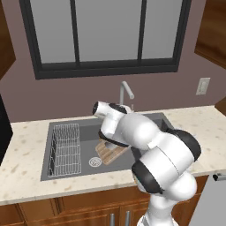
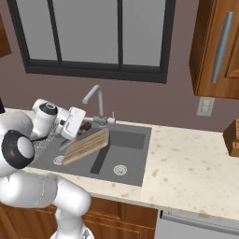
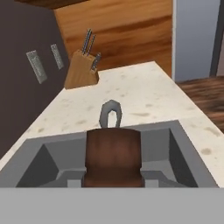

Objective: Move the cutting board and knife to the sink. Then move spray from the cabinet to the counter.

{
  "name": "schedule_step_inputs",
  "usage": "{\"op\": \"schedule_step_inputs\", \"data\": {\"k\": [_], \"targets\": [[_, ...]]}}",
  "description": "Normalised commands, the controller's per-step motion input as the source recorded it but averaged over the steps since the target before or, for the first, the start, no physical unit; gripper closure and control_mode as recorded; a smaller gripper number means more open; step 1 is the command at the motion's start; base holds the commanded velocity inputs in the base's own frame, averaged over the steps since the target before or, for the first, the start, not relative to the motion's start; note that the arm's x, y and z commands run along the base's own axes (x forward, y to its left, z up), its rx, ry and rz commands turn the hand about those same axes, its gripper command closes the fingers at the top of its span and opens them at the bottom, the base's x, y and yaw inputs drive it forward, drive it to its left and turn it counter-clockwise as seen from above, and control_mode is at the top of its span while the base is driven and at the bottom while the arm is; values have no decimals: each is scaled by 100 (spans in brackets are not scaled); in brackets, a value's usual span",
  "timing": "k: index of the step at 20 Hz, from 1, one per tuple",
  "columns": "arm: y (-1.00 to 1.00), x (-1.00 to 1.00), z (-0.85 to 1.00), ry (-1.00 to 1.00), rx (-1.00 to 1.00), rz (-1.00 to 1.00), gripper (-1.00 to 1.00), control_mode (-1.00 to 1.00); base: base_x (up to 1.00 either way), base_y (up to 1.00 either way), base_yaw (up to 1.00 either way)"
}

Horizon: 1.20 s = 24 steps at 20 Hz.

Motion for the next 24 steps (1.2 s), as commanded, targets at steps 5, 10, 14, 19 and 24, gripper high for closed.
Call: {"op": "schedule_step_inputs", "data": {"k": [5, 10, 14, 19, 24], "targets": [[4, 27, -25, 5, -1, 0, 100, -100, 0, 0, 0], [0, 6, -33, 0, 0, 0, 100, -100, 0, 0, 0], [2, 0, -39, -1, 0, 0, 100, -100, 0, 0, 0], [0, 0, -28, -4, 0, 0, 100, -100, 0, 0, 0], [0, 0, -17, 0, 0, 0, 100, -100, 0, 0, 0]]}}
